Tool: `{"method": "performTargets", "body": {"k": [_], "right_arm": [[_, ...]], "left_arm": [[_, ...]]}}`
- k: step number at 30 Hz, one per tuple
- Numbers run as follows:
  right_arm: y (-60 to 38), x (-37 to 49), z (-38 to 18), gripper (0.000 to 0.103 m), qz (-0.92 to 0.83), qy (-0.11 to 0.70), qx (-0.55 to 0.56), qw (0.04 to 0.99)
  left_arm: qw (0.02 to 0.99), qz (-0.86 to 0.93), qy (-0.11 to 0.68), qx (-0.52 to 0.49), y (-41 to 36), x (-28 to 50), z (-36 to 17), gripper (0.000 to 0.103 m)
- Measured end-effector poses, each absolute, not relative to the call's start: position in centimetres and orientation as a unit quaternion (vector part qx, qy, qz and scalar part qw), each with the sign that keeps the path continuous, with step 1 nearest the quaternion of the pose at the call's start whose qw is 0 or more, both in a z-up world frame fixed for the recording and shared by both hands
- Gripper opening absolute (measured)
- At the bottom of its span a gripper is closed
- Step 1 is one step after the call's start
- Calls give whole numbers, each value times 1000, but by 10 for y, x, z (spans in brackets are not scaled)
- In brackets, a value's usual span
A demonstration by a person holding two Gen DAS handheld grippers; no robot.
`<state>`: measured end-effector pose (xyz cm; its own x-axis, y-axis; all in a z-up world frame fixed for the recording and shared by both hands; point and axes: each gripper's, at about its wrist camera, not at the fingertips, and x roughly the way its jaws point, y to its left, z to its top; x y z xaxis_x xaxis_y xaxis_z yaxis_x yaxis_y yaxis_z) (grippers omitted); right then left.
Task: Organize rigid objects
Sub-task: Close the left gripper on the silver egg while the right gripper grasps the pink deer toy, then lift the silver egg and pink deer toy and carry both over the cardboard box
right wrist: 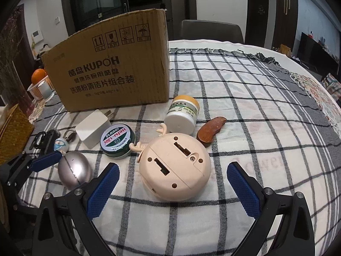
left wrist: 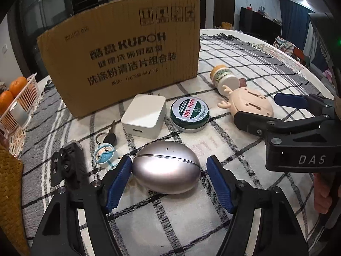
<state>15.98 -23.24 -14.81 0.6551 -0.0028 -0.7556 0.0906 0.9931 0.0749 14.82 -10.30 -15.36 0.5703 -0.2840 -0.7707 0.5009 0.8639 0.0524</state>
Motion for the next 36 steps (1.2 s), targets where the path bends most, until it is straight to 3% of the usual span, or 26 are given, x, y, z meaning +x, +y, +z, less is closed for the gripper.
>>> {"method": "performTargets", "body": {"k": [8, 12, 36], "right_arm": [[-235, 169, -161, 96, -22, 427, 64, 901], [-236, 173, -165, 78, -23, 431, 66, 899], [-225, 137, -112, 76, -24, 382, 62, 922]], "left_arm": [[878, -218, 407, 128, -102, 156, -158, 65], [880, -215, 404, 124, -102, 155, -158, 65], [914, -180, 356, 80, -83, 123, -98, 64]]}}
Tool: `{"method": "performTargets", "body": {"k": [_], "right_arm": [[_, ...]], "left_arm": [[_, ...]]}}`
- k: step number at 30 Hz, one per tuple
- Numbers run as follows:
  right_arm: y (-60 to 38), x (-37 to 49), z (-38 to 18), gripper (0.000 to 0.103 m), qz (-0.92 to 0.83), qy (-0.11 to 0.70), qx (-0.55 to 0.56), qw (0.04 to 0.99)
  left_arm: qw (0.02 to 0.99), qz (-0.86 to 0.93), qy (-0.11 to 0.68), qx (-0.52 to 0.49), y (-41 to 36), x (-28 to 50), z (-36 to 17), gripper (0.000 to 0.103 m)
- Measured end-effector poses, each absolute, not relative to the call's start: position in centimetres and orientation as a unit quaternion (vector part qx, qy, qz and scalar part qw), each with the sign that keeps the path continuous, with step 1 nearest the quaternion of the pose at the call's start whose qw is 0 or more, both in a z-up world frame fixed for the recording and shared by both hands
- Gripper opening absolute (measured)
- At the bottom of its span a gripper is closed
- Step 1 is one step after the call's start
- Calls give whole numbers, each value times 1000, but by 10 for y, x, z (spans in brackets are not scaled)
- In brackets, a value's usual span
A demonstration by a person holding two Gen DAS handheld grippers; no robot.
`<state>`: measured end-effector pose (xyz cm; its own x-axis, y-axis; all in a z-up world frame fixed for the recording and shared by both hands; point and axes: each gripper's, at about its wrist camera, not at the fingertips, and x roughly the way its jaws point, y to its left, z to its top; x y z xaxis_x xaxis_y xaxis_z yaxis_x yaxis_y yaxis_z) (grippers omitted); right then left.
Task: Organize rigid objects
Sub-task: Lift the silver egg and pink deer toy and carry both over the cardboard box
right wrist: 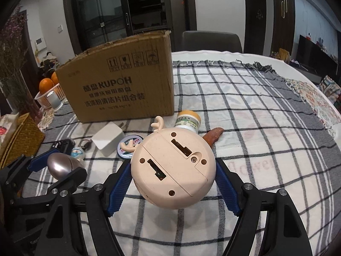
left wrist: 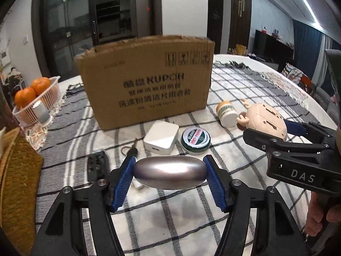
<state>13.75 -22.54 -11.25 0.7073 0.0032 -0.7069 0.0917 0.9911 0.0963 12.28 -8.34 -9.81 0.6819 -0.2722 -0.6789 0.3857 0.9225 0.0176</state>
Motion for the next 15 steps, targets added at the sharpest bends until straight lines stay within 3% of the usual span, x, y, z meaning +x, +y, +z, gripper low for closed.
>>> {"method": "performTargets", "body": {"k": [15], "right_arm": [[-202, 117, -57, 76, -27, 320, 44, 946]], "left_arm": [[943, -125, 305, 49, -51, 113, -38, 65]]}}
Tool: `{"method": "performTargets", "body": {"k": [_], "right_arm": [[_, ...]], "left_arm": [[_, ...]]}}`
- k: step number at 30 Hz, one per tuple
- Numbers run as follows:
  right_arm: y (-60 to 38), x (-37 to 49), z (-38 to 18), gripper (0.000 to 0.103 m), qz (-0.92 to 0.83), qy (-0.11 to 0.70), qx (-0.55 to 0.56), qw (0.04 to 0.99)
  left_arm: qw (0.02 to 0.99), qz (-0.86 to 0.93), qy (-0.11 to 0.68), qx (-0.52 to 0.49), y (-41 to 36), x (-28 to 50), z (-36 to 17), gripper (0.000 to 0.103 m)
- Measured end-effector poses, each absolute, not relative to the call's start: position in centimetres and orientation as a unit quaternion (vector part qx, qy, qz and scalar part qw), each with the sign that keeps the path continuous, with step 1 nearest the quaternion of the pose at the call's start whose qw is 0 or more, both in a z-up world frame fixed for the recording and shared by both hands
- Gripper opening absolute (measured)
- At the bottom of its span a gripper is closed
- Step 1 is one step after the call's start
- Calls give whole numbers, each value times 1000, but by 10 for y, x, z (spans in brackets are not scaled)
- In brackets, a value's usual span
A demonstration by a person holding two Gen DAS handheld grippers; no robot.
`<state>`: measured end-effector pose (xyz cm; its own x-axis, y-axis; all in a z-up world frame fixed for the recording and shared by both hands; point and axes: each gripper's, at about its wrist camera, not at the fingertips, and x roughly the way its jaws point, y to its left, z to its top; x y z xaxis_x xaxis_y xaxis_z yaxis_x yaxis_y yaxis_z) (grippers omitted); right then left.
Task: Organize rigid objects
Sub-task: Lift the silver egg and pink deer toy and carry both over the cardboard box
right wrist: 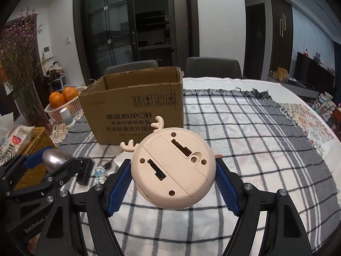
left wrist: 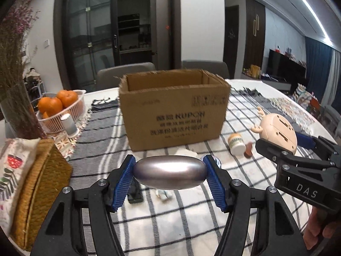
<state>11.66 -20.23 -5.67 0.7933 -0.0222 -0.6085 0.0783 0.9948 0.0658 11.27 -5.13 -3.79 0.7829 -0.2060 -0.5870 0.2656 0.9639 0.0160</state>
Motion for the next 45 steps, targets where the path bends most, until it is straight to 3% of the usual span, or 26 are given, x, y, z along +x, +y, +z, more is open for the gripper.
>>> {"method": "performTargets", "body": {"k": [29, 45], "right_arm": [[-195, 213, 10, 76, 1, 294, 60, 954], [-206, 293, 12, 76, 18, 357, 54, 932]], "left_arm": [[959, -108, 260, 45, -42, 206, 41, 65], [937, -114, 328, 40, -56, 286, 42, 65]]}}
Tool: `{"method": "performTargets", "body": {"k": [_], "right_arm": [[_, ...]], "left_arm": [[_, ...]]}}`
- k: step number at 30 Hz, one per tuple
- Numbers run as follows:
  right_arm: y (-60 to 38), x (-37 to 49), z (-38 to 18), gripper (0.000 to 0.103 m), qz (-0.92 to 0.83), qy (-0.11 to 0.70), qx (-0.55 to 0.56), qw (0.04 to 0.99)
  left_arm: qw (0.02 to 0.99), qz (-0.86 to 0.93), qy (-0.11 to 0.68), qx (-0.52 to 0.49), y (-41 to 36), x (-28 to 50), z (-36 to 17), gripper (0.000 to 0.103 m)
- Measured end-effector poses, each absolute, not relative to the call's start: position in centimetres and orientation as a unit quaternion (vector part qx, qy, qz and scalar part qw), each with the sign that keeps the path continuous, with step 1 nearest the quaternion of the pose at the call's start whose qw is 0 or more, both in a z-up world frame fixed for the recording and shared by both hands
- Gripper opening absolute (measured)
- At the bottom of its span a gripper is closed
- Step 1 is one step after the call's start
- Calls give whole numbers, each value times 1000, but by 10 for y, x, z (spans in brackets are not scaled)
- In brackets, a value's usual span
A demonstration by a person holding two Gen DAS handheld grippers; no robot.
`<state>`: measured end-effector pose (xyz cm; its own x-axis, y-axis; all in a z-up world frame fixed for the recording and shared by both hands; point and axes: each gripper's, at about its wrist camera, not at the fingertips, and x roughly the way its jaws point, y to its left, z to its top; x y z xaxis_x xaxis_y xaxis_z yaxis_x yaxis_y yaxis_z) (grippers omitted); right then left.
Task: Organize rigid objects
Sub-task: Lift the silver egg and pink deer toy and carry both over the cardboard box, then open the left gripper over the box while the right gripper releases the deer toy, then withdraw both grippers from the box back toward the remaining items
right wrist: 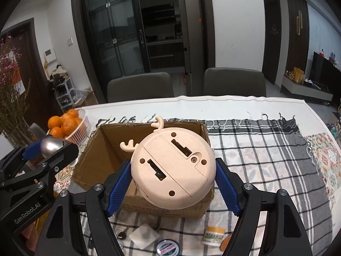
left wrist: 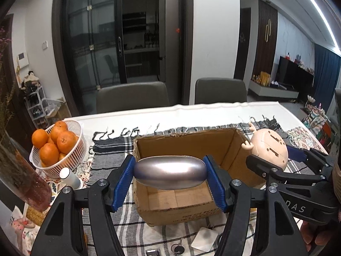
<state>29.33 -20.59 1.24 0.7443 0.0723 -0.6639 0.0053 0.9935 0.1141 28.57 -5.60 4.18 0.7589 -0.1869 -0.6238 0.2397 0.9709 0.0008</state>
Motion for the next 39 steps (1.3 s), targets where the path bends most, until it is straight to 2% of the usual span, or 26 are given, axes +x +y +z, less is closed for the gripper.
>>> {"method": "performTargets", "body": {"k": [21, 30, 36, 39], "right_arm": [[-204, 349, -20, 77, 36, 460, 27, 887], [-201, 338, -9, 79, 24, 443, 21, 896], [-202, 321, 5, 79, 5, 419, 18, 908], [-199, 307, 12, 79, 0, 406, 13, 914]], "left_arm": [[886, -113, 448, 31, -64, 341, 1, 65], [902, -95, 419, 35, -58, 323, 16, 71], [912, -68, 402, 38, -49, 303, 27, 81], [918, -53, 390, 39, -43, 289, 30, 82]]}}
